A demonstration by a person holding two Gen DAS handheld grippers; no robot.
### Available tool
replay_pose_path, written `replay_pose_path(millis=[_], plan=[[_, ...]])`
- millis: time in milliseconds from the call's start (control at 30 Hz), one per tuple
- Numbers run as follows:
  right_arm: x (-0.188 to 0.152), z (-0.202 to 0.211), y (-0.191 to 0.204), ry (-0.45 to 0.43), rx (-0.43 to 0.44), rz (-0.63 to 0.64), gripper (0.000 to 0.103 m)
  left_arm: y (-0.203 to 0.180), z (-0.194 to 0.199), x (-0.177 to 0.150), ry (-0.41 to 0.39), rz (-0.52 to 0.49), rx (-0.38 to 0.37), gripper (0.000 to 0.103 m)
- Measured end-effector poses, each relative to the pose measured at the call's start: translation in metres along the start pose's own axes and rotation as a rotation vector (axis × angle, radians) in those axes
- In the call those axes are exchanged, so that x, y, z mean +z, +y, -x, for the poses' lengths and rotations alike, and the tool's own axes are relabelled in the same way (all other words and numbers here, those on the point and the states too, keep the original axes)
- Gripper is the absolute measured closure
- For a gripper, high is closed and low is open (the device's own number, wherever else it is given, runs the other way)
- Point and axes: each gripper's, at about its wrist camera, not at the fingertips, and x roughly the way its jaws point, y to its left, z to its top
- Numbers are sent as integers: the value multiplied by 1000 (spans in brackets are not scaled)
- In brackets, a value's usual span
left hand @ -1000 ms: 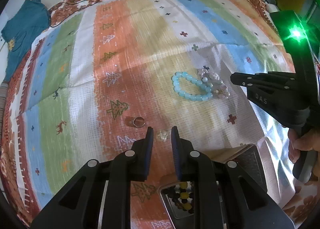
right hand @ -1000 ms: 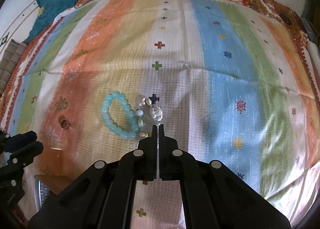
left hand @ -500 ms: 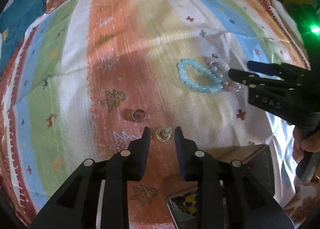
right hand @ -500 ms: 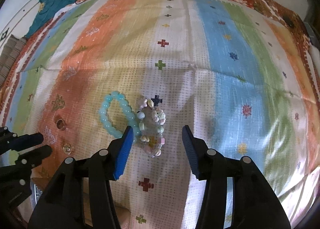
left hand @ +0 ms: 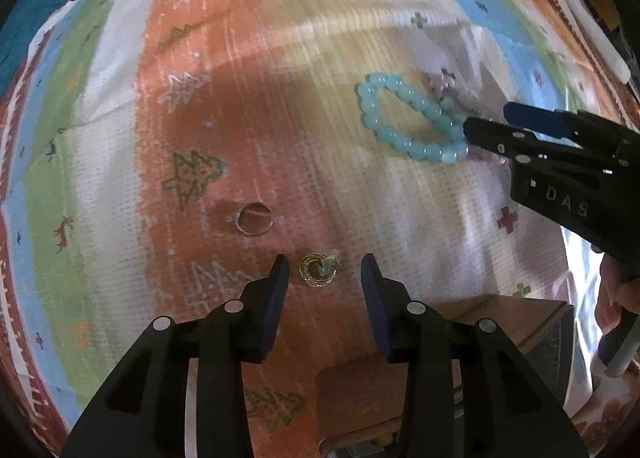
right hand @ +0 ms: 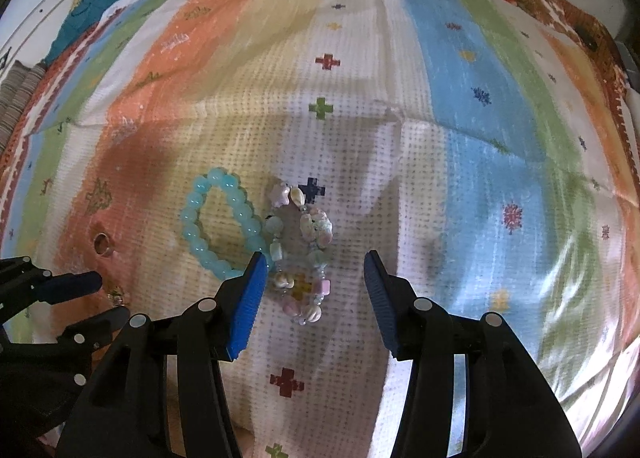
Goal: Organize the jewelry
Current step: 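Close the left tool fingers on the small gold ring and lift it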
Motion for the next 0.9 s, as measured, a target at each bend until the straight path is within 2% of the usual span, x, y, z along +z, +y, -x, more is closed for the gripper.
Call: replay_pose_path(millis=[100,167,600,900], plan=[[2,-2,-1,-1,1,-5,53,-4,-7,0,21,-15,18,66],[3,-3,-5,2,8,-17,60,-7,-9,0,24,-22,30,66],[3,-3,-6,5,30,-27,64,-12,-12,7,19,-22,33,73],[2,-5,-7,11,-2,-11,65,-9,-14,5,15,-31,40,73]])
